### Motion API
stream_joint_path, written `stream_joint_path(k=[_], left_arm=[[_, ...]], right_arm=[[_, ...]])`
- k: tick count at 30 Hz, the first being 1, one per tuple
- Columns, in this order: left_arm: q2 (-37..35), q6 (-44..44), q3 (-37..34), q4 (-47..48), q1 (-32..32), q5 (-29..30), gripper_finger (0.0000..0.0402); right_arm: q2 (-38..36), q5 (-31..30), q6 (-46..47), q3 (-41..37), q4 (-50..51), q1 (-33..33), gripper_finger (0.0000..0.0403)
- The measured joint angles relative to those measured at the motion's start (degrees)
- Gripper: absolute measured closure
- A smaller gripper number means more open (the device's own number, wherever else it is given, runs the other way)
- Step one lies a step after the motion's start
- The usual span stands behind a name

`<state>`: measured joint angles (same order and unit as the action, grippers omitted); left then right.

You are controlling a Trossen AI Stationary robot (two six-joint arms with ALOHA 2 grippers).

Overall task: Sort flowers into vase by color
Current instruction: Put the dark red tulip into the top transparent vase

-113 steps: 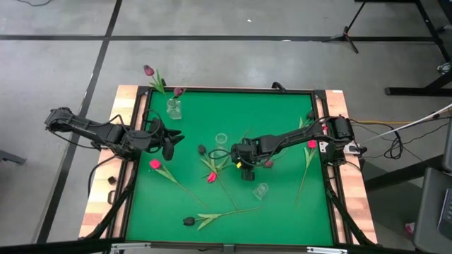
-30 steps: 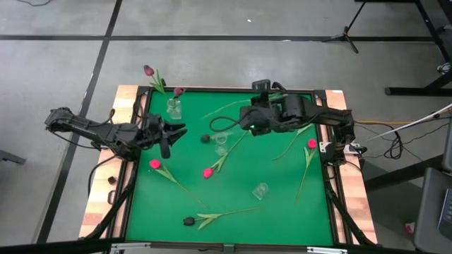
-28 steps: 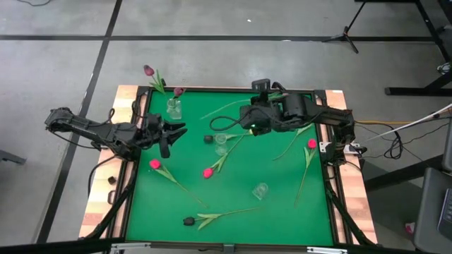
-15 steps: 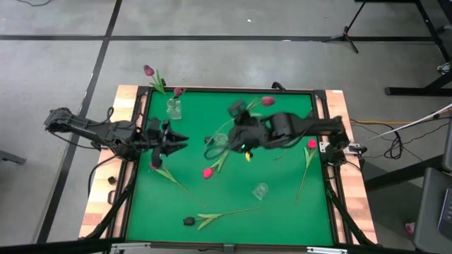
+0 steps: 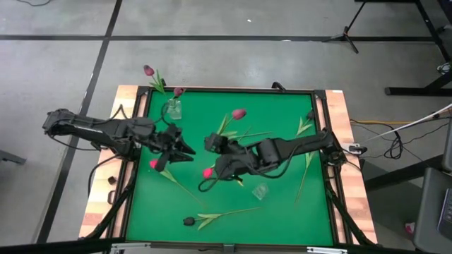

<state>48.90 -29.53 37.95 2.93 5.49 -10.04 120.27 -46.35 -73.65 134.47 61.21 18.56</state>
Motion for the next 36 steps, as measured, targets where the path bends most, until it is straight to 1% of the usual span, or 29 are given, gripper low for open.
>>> stream_joint_path(k=[4,8,10,14,20,23,28,33,36], left_arm=[[3.0,-1.9,0.0,-0.7,-1.2,-6.4,0.0260],[4.7,-3.2,0.0,-3.4,-1.2,-10.7,0.0260],[5.1,-3.4,0.0,-5.8,-1.2,-11.9,0.0260],[5.2,-3.4,0.0,-7.1,-1.2,-12.6,0.0260],[5.1,-3.4,0.0,-7.2,-1.2,-13.4,0.0260],[5.1,-3.4,0.0,-6.9,-1.3,-13.4,0.0260],[5.2,-3.4,0.0,-6.2,-1.3,-13.5,0.0260],[5.1,-3.4,0.0,-6.3,-1.2,-13.6,0.0260],[5.1,-3.4,0.0,-6.3,-1.2,-13.7,0.0260]], right_arm=[[0.0,1.5,-1.5,0.0,-1.8,0.8,0.0384],[0.0,2.5,-1.2,0.0,-0.7,0.5,0.0384],[0.3,3.2,-1.6,-0.3,-1.6,0.5,0.0384],[1.2,3.9,-3.0,-0.4,-1.7,0.6,0.0384],[1.9,4.3,-9.0,-0.4,-4.0,0.6,0.0384],[1.9,6.1,-10.1,-0.4,-5.9,0.6,0.0384],[1.9,6.7,-11.0,-0.4,-7.8,0.6,0.0384],[1.9,10.0,-11.6,-0.4,-8.0,0.6,0.0384],[1.9,11.4,-12.5,-0.4,-9.8,0.6,0.0384]])
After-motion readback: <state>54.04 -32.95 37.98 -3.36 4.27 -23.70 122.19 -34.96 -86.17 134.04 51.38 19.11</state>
